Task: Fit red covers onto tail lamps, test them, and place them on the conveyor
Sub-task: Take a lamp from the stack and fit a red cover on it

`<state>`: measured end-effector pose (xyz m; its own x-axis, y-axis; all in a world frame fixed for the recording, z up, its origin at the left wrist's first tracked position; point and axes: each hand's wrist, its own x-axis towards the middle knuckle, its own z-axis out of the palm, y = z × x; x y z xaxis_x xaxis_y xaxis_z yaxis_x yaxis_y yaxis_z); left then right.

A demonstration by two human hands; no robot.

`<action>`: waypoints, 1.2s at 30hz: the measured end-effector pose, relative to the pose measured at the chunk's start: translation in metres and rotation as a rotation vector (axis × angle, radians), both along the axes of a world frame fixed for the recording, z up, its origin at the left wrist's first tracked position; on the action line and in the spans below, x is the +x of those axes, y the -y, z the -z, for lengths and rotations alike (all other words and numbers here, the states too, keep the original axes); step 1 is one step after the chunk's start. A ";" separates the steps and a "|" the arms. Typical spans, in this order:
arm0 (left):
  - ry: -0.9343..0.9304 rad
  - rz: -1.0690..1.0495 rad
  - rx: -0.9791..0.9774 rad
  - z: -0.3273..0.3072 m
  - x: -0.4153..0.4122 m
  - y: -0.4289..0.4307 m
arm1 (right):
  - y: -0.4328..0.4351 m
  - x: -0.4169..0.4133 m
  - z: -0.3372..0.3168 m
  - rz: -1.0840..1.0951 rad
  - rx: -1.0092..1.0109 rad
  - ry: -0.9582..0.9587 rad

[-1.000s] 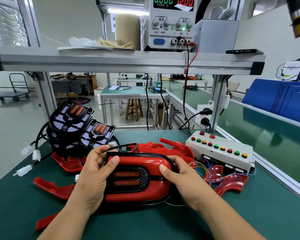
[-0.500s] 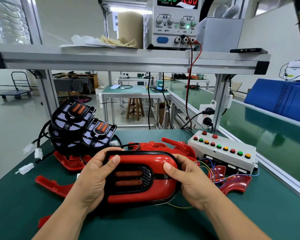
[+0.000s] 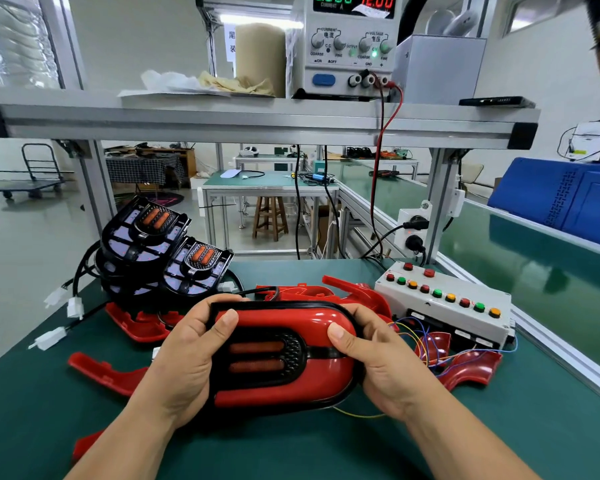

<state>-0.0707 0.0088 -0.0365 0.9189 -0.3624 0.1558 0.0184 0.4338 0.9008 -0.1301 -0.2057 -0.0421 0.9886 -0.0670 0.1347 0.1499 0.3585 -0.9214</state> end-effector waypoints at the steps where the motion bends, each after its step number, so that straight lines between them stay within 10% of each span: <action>1: 0.000 -0.006 0.001 0.000 0.000 0.000 | -0.001 0.000 0.000 0.000 0.005 0.004; 36: 0.014 -0.113 0.125 0.011 -0.002 0.010 | -0.008 -0.003 0.002 0.075 -0.037 -0.181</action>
